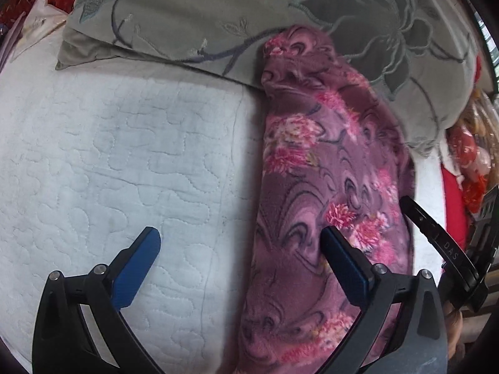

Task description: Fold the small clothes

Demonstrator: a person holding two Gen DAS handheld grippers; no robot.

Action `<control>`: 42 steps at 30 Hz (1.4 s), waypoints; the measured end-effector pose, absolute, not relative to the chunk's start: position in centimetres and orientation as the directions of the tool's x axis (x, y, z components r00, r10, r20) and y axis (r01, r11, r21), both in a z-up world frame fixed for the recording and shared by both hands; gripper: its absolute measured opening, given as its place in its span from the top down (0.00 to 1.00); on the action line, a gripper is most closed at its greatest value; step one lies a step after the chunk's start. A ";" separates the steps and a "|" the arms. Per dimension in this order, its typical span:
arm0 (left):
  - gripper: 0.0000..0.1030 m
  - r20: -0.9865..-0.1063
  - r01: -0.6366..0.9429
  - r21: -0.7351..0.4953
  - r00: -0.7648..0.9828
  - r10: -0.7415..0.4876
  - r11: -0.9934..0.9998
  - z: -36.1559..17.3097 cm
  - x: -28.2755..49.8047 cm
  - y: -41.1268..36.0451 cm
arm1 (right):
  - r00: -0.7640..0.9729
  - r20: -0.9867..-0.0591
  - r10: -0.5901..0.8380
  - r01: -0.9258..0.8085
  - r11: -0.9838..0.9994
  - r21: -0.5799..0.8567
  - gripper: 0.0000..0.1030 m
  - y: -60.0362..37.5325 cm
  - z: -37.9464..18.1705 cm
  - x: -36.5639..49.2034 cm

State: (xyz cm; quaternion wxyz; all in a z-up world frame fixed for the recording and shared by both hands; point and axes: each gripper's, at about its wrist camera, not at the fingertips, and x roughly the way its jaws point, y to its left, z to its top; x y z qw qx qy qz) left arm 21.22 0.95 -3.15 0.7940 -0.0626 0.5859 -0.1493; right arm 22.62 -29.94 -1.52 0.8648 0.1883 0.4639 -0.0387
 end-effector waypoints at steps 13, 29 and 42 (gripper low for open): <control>0.15 -0.871 0.174 -0.425 0.189 -0.454 0.888 -3.5 19.4 -0.6 | 0.560 -0.703 0.439 0.171 0.769 0.617 0.29 -31.4 -4.0 16.8; 0.75 -0.860 0.230 -0.378 0.273 -0.432 0.897 0.6 15.5 -2.2 | 0.633 -0.687 0.356 0.074 0.856 0.511 0.78 -26.9 0.0 15.7; 0.75 -0.855 0.184 -0.379 0.305 -0.419 0.907 2.9 12.9 0.9 | 0.614 -0.677 0.406 0.027 0.846 0.532 0.78 -20.5 2.2 11.3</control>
